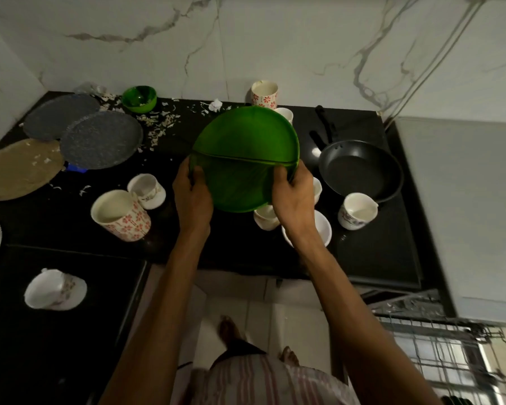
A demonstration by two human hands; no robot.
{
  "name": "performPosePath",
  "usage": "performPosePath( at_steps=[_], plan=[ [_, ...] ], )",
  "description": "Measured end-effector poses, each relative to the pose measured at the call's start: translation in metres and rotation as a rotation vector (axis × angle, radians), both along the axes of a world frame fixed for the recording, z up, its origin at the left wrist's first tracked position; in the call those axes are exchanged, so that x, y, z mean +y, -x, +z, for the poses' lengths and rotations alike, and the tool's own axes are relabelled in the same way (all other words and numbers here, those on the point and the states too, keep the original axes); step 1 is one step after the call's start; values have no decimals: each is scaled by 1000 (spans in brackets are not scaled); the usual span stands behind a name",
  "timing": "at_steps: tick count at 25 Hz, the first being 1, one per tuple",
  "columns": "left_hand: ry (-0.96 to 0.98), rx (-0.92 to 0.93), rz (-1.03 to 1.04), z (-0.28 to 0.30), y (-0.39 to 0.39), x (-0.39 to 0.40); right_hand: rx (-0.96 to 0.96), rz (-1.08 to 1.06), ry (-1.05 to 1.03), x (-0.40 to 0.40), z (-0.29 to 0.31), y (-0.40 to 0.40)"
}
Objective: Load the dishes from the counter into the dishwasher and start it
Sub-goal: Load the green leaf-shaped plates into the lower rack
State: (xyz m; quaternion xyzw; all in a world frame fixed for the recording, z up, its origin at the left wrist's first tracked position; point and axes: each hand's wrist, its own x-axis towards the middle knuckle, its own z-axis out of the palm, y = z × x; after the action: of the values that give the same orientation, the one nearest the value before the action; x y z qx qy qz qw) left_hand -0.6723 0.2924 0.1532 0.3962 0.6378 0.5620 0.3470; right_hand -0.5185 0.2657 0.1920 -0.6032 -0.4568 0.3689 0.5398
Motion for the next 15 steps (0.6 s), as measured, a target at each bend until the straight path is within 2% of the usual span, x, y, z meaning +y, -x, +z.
performPosePath(
  at_steps=[5,15],
  plan=[
    [-54,20,-26,11,-45,-64,52,18,37,-56,-8,-47],
    [-54,68,-153,12,-85,-144,120,-130,30,-162,-10,-80]
  ],
)
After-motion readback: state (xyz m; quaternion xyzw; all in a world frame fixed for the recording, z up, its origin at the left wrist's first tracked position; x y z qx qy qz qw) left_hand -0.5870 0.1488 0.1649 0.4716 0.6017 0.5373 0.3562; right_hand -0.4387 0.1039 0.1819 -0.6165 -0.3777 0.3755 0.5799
